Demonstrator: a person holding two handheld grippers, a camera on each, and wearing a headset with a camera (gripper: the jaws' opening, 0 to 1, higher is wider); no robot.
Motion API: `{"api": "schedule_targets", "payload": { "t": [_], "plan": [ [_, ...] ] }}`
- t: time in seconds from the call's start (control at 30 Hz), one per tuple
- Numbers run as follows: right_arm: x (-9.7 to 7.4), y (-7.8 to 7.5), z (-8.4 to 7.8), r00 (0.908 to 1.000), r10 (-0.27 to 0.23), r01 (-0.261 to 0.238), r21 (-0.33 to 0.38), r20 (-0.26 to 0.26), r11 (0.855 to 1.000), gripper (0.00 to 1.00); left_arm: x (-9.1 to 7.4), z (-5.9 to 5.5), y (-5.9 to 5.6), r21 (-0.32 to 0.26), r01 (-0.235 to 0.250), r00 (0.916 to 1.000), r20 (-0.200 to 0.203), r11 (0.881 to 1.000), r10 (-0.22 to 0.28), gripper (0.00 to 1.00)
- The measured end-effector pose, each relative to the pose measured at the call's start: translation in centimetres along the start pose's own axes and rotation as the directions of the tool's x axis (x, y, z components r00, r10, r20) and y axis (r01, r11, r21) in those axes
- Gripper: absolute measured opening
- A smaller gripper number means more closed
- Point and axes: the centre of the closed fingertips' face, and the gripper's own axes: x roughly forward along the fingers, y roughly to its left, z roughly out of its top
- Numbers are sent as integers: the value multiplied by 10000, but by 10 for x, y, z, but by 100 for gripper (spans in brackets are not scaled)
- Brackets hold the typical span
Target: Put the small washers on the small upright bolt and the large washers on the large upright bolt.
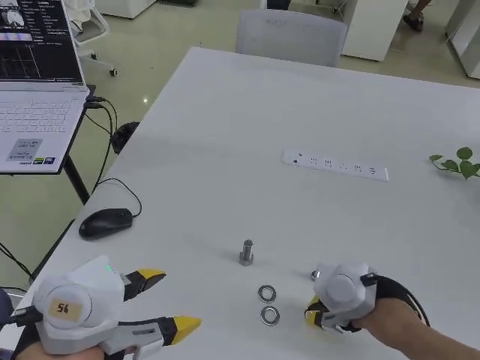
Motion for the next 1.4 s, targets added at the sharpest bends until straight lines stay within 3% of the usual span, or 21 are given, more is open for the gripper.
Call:
{"api": "schedule_targets", "payload": {
  "t": [0.4, 0.63, 1.07, 1.4],
  "plan": [
    [-36, -40, -3, 9917, -1213, 1164, 1022, 432, 9879, 13, 2, 0, 1, 4, 9, 10000, 16, 10000, -9, 57],
    [-50, -60, 2, 9846, -1644, 1557, 1310, 590, 9791, 13, 2, 1, 0, 3, 19, 10000, 12, 10000, -19, 57],
    [-53, -79, 22, 9804, -1837, 1757, 1054, 715, 9788, 13, -1, 0, 2, -33, -69, 10000, 32, 10000, 69, 57],
    [-48, -80, 31, 9842, -1652, 1603, 765, 633, 9841, 13, -2, -1, 3, -84, -104, 9999, 10, 9999, 104, 57]
  ]
}}
